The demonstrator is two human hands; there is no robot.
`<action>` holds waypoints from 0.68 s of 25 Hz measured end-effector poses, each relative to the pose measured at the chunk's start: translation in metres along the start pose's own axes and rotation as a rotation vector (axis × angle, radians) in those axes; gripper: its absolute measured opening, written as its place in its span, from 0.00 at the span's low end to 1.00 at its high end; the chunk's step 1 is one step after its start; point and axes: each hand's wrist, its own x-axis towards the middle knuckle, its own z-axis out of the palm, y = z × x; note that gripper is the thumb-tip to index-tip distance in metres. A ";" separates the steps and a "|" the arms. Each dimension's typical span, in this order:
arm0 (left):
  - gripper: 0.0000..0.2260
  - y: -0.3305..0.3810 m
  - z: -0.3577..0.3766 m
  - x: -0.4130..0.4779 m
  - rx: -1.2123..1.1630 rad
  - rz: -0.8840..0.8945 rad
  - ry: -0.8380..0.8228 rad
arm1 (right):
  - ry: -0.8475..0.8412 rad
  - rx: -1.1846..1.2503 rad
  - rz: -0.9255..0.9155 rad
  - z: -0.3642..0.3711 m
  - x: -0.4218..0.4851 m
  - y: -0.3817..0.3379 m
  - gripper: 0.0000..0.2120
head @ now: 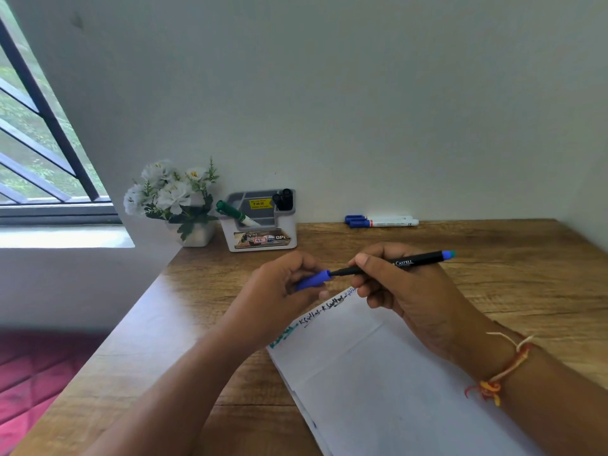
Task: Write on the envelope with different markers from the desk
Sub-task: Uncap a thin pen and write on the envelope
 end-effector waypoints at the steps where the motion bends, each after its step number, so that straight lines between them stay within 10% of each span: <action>1: 0.11 -0.001 0.000 0.000 0.001 0.004 -0.001 | -0.006 -0.012 0.008 0.000 -0.001 0.000 0.10; 17: 0.07 -0.003 0.001 -0.004 -0.029 0.091 -0.096 | -0.177 -0.004 0.028 0.001 0.001 0.005 0.09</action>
